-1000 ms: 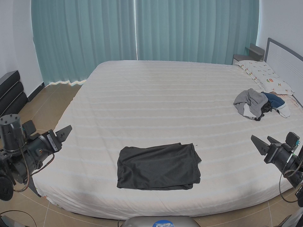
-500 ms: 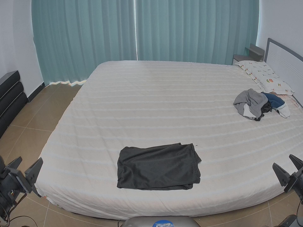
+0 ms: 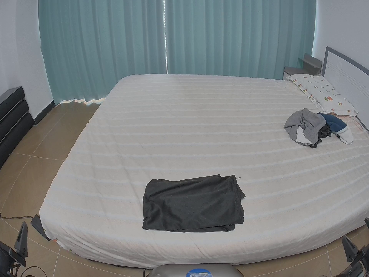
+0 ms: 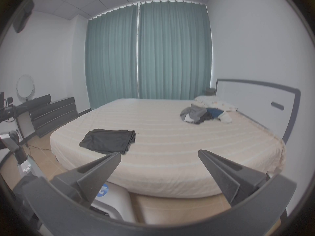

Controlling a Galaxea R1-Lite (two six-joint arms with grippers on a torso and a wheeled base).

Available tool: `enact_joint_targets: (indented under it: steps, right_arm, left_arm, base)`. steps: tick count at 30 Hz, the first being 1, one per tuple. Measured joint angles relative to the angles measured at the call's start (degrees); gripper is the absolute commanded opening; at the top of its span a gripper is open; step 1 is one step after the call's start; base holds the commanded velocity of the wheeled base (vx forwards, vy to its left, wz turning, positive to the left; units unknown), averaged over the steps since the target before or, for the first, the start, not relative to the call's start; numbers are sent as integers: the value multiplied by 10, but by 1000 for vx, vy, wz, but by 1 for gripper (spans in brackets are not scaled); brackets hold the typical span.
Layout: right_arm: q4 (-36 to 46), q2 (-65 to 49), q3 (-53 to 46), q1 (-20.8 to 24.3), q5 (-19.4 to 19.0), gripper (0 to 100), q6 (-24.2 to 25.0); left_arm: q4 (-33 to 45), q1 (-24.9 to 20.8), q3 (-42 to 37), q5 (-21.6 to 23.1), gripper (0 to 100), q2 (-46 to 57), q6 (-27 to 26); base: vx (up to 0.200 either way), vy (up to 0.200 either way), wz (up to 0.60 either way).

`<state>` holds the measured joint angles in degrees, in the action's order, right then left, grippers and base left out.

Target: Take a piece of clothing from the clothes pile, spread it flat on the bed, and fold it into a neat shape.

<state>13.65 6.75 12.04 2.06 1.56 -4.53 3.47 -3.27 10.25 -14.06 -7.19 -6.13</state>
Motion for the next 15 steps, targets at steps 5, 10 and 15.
enact_joint_targets:
  steps: [5, 10, 15]
  right_arm:
    - [-24, -39, -4, -20, -12, 100, -18]
    - [-114, -53, -31, -23, -25, 100, -22]
    - [-186, -59, -89, -24, -46, 100, -35]
  left_arm:
    - [-23, 24, -21, 6, 100, 44, -19]
    - [-104, 28, -69, 12, 100, 58, -19]
    - [-127, 29, -89, 32, 100, 64, -13]
  base:
    - [0, 0, 0]
    - [0, 0, 0]
    - [0, 0, 0]
